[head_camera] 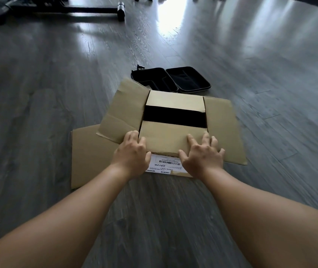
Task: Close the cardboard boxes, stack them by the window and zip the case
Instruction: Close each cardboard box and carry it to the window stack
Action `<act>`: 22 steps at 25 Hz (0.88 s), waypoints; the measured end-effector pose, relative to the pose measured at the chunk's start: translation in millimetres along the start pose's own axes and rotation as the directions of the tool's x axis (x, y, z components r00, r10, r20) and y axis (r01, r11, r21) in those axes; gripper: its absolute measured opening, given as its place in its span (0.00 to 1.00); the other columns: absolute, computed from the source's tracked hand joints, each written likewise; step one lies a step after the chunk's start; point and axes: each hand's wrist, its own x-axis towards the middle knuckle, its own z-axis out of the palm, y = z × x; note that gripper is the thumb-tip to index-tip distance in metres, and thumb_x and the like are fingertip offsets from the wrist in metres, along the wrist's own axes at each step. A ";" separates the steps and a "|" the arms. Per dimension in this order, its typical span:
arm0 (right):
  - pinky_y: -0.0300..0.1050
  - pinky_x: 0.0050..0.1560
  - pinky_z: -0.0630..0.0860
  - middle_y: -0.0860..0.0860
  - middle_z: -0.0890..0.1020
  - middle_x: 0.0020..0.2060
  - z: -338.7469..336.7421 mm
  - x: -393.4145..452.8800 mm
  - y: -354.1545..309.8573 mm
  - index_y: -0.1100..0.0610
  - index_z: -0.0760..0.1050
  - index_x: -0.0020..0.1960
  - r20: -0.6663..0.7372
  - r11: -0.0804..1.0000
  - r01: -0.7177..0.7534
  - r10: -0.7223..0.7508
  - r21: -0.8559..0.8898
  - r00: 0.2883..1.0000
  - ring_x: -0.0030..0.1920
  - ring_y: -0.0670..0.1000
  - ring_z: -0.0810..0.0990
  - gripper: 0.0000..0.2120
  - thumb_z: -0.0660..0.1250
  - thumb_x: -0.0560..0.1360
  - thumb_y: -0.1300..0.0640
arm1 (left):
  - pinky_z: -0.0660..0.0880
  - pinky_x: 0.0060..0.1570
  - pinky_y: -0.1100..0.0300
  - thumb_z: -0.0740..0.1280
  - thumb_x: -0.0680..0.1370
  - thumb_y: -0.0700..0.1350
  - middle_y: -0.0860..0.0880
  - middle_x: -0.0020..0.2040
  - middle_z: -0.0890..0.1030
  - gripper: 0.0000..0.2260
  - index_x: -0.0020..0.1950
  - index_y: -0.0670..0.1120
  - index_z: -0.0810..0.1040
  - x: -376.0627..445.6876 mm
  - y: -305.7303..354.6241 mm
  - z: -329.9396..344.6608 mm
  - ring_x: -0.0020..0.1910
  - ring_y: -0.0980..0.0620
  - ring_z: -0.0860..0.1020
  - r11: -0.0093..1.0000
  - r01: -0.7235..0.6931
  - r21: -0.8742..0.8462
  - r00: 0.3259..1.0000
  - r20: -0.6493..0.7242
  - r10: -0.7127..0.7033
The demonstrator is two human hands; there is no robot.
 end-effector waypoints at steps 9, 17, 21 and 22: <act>0.59 0.57 0.70 0.60 0.63 0.74 -1.6 1.5 -5.1 0.45 0.55 0.80 -0.097 0.997 -0.004 -0.004 -0.081 0.995 0.64 0.64 0.63 0.41 0.48 0.72 0.27 | 0.57 0.69 0.45 0.57 0.79 0.62 0.33 0.69 0.63 0.33 0.71 0.36 0.65 18.7 15.7 8.2 0.67 0.34 0.61 0.961 0.272 0.057 0.960 0.056 -0.275; 0.52 0.49 0.74 0.57 0.70 0.58 4.1 -15.6 -27.0 0.46 0.61 0.77 -0.048 0.995 0.055 -0.051 0.078 0.998 0.55 0.63 0.78 0.42 0.54 0.68 0.26 | 0.63 0.68 0.46 0.61 0.81 0.51 0.30 0.68 0.64 0.19 0.63 0.36 0.72 4.5 6.6 6.0 0.69 0.31 0.63 0.955 0.256 -0.146 0.962 -0.059 -0.267; 0.52 0.44 0.70 0.59 0.72 0.57 0.0 -15.5 -34.1 0.49 0.64 0.75 0.014 0.992 0.096 -0.098 0.077 0.995 0.54 0.65 0.79 0.40 0.55 0.70 0.28 | 0.71 0.50 0.52 0.65 0.80 0.47 0.36 0.57 0.73 0.12 0.53 0.37 0.76 6.1 4.6 -2.9 0.54 0.34 0.76 0.902 0.326 -0.283 0.940 -0.010 -0.342; 0.52 0.45 0.71 0.59 0.72 0.58 -1.6 -15.5 -35.7 0.51 0.63 0.75 0.019 0.990 0.110 -0.112 0.087 0.993 0.54 0.66 0.79 0.40 0.56 0.70 0.29 | 0.71 0.50 0.54 0.66 0.78 0.47 0.36 0.58 0.74 0.13 0.53 0.37 0.76 8.8 4.7 -4.1 0.56 0.35 0.76 0.894 0.318 -0.316 0.945 0.025 -0.327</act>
